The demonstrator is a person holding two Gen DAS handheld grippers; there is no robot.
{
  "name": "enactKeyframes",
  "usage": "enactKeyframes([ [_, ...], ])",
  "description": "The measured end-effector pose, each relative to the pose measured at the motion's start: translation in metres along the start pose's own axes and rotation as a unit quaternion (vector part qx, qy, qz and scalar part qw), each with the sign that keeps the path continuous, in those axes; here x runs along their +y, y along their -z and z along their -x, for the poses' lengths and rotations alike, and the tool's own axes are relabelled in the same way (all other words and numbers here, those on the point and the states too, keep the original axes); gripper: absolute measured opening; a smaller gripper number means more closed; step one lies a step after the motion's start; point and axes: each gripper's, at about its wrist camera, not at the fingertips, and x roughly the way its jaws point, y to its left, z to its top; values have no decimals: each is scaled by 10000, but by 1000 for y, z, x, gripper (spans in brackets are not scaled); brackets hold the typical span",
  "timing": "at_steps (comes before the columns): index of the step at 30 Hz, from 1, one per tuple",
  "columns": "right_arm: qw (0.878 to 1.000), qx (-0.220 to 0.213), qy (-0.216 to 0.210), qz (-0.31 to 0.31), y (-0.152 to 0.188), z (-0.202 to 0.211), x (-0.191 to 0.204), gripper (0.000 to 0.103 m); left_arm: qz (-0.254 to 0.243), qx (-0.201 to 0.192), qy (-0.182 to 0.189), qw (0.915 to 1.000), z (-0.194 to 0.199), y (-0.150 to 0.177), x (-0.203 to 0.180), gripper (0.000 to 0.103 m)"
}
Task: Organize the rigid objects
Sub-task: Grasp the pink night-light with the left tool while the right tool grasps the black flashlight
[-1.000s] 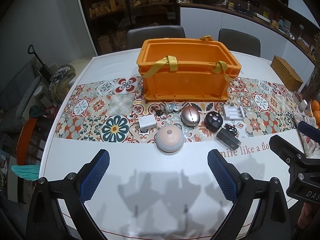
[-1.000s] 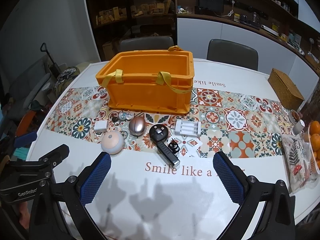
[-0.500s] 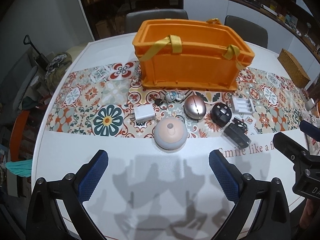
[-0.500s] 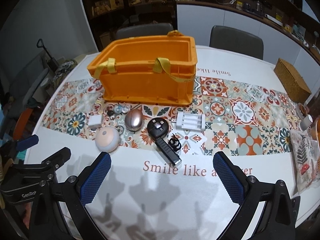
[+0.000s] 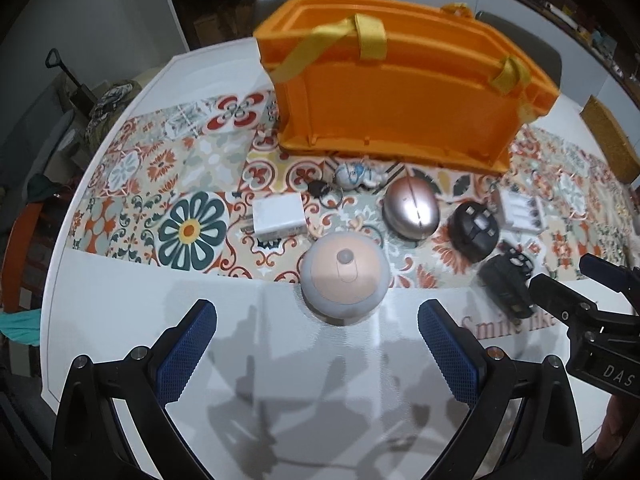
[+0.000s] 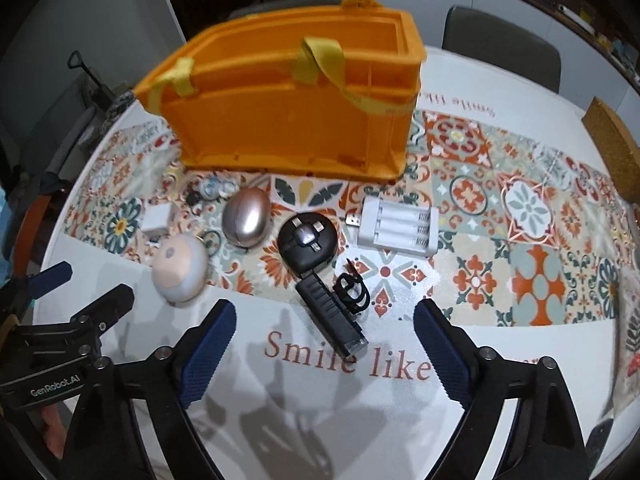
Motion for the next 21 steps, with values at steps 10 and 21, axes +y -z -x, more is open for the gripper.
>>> enactKeyframes([
  [10,9982,566,-200,-90,-3,-54,-7,75,70,328,34,9994,-33,-1,0,103],
  [21,9981,589,-153,-99,-4,-78,-5,59,210,488,196,9984,-51,-2,6,103],
])
